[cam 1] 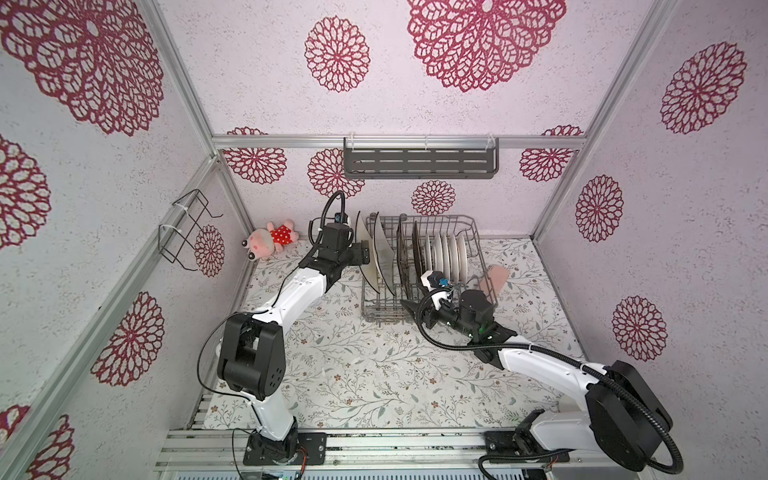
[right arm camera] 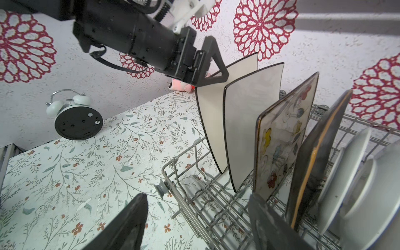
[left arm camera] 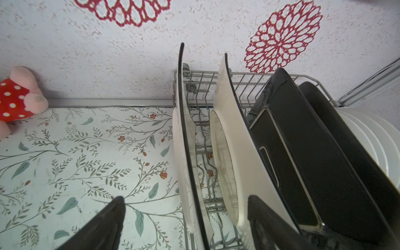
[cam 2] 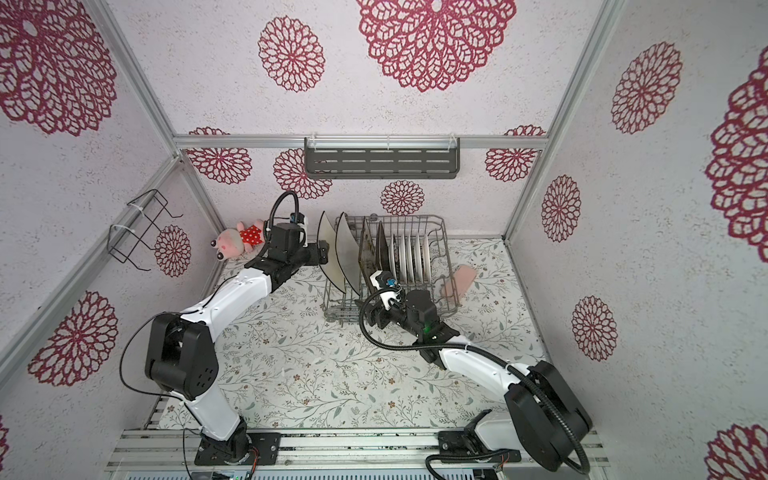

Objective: Unload the plates from the dish rack
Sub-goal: 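Reach left gripper to the white square plate while right gripper nears the rack, then close left gripper on the plate's top edge while right gripper holds the rack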

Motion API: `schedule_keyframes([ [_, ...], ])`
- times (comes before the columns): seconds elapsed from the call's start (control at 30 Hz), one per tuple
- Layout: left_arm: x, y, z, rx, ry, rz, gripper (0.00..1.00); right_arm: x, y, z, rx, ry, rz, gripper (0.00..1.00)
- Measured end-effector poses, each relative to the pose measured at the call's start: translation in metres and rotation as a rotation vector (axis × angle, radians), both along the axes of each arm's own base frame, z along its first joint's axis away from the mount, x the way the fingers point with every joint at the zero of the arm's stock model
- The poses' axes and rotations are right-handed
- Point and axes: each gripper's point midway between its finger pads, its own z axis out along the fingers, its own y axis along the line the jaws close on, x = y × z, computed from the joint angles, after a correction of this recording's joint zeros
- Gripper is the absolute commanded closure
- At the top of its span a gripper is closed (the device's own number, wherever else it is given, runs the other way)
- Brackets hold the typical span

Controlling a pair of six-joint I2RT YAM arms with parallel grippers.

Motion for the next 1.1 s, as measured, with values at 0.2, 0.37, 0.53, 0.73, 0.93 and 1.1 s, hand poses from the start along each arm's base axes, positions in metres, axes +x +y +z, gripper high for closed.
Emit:
schedule_keyframes([
  [0.2, 0.008, -0.003, -0.016, 0.013, 0.048, 0.002, 0.19, -0.006, 0.006, -0.001, -0.002, 0.0, 0.016, 0.24],
  [0.37, 0.011, -0.004, -0.024, 0.016, 0.076, 0.002, 0.25, -0.008, 0.011, -0.007, -0.015, 0.01, 0.018, 0.24],
  [0.53, 0.015, -0.005, -0.021, 0.008, 0.089, -0.007, 0.27, -0.008, 0.015, -0.016, -0.029, 0.024, 0.021, 0.24],
  [0.73, 0.035, -0.002, -0.006, -0.015, 0.112, -0.036, 0.25, -0.009, 0.016, -0.019, -0.036, 0.029, 0.022, 0.24],
  [0.93, 0.059, 0.015, -0.008, 0.033, 0.181, -0.052, 0.24, -0.005, 0.016, -0.025, -0.053, 0.037, 0.009, 0.24],
  [1.1, 0.061, 0.012, -0.026, 0.074, 0.261, -0.093, 0.25, -0.002, 0.019, -0.041, -0.076, 0.068, 0.008, 0.24],
])
